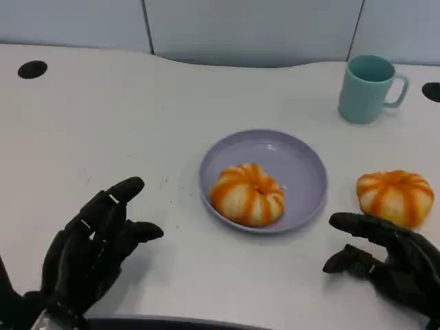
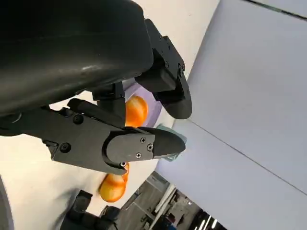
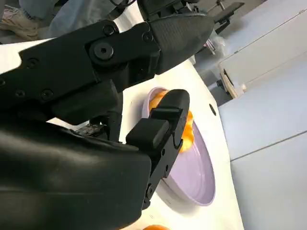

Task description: Grasp the bread from the table and place it into the plate.

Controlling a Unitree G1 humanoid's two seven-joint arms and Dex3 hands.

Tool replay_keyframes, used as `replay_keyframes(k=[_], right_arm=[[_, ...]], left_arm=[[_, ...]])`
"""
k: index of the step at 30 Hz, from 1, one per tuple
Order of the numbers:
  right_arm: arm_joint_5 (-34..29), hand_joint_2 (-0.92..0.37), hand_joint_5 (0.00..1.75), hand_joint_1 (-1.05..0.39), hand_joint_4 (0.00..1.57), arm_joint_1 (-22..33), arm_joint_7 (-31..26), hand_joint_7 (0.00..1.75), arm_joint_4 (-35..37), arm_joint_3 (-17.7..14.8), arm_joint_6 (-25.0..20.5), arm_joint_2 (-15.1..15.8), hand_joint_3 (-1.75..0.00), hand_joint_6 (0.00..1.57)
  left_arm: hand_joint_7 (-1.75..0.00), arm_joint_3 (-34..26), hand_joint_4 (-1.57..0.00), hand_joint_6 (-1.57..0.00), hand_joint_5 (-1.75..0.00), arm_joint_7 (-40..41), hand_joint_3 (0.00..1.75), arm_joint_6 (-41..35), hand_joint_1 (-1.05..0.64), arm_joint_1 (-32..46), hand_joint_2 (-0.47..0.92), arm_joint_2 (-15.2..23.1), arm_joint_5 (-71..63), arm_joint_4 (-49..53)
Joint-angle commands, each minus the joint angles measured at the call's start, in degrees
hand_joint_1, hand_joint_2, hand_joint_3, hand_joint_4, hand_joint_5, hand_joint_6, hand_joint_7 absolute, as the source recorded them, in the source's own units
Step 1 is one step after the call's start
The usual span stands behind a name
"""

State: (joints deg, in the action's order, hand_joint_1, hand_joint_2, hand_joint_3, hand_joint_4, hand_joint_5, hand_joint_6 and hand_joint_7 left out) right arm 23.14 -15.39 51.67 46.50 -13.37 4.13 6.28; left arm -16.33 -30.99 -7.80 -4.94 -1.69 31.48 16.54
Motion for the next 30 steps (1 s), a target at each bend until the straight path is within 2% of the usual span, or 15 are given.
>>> replay_keyframes(k=[1, 7, 11, 16, 23, 30], right_arm=[[-0.2, -0.92, 1.13, -0.43, 0.56, 1.2, -0.5, 0.34, 0.5, -0.2, -0.5, 0.7, -0.11, 0.81], [0.0, -0.92, 1.14, -0.42, 0.56, 1.3, -0.4, 0.34, 0.2, -0.3, -0.9, 0.8, -0.11, 0.81], [0.1, -0.92, 1.14, -0.41, 0.55, 1.6, -0.7, 0.34, -0.6, -0.4, -1.8, 0.9, -0.10, 0.81], [-0.3, -0.92, 1.15, -0.43, 0.55, 1.5, -0.6, 0.35, -0.3, -0.4, -0.6, 1.2, -0.10, 0.82], [-0.7, -0.92, 1.16, -0.44, 0.56, 1.2, -0.6, 0.35, 0.7, -0.4, 0.5, 1.6, -0.11, 0.82], [-0.4, -0.92, 1.15, -0.44, 0.56, 0.7, -0.8, 0.34, 1.4, -0.6, 0.3, 2.2, -0.10, 0.81]], left_arm=[[-0.76, 0.2, -0.44, -0.46, -1.49, 2.1, 0.43, -0.5, -0.45, 1.7, 0.92, 0.8, -0.6, -1.7], [-0.81, 1.3, -0.48, -0.46, -1.48, 3.8, 0.45, 0.2, -0.45, 2.8, 0.92, 0.8, -2.3, -2.1], [-0.94, 2.7, -0.49, -0.48, -1.53, 4.7, 0.45, 1.7, -0.46, 3.5, 0.92, 1.3, -5.2, -1.8], [-1.03, 4.5, -0.45, -0.51, -1.64, 4.3, 0.43, 9.0, -0.46, 3.1, 0.92, 1.9, -10.6, 1.5], [-1.15, 5.0, -0.45, -0.52, -1.70, 4.4, 0.43, 11.1, -0.47, 2.1, 0.92, 2.2, -11.4, 4.2], [-1.16, 4.3, -0.46, -0.50, -1.71, 2.6, 0.35, 12.8, -0.52, 0.4, 0.92, 2.0, -9.6, 7.9]])
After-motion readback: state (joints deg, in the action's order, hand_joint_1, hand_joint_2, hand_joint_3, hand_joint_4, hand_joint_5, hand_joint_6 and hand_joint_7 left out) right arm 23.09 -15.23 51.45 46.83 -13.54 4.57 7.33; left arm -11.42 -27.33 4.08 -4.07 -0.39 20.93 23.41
